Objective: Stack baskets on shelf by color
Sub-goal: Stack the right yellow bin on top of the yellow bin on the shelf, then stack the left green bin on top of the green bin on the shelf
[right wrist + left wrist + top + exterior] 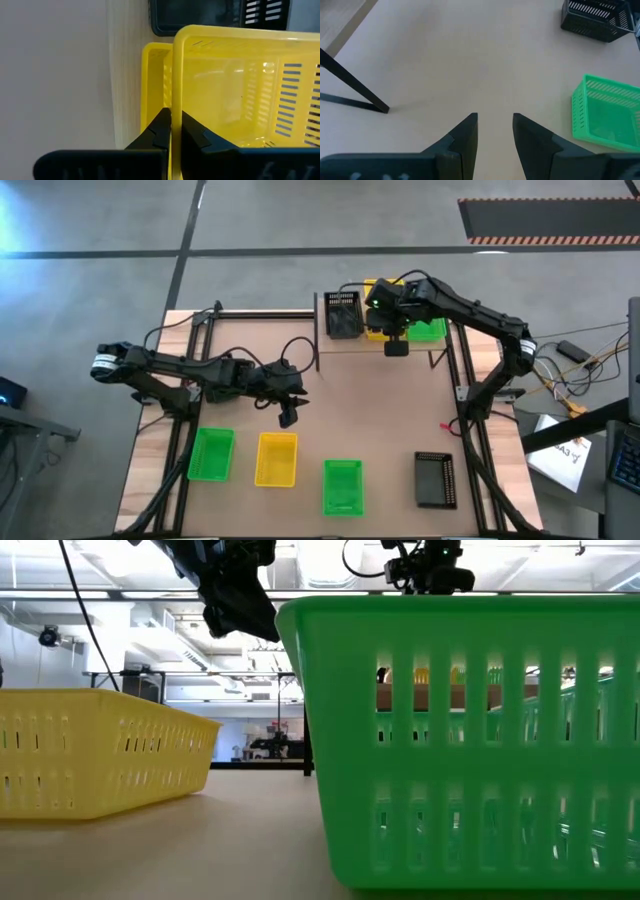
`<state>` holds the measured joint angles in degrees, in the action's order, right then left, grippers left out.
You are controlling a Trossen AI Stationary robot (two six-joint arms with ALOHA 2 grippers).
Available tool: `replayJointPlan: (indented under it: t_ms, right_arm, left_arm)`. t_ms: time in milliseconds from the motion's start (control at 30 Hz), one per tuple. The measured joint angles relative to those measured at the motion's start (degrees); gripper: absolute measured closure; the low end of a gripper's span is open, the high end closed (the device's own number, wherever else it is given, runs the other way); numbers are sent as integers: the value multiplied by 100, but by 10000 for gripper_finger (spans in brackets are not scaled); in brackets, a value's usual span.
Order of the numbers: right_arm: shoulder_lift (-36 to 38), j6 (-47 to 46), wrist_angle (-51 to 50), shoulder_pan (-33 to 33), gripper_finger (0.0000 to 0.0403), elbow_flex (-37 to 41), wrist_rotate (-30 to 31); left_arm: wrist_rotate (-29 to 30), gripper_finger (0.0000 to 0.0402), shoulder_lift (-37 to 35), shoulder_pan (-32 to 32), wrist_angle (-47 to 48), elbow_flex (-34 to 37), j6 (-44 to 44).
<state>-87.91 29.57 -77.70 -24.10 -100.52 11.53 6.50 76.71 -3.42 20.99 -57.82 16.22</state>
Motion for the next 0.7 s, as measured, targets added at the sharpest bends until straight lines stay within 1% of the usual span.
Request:
replayJointPlan:
  t_ms: [67,167,467,600,700]
  right_arm:
    - [-24,-3,0,0,384,11,0]
    - [-96,-23,-6,6,363,31,3]
    - [-144,-101,5,4,274,31,50]
    - [-27,-105,-1,4,237,30,53]
    - [102,-248,2,11,218,2,54]
  left_arm:
    - [0,295,0,0,2,0,-3]
    - [0,295,0,0,0,0,-5]
    - [0,295,0,0,-9,0,-6]
    - [-2,295,0,0,-130,0,-7]
    - [-2,295,0,0,-147,0,-7]
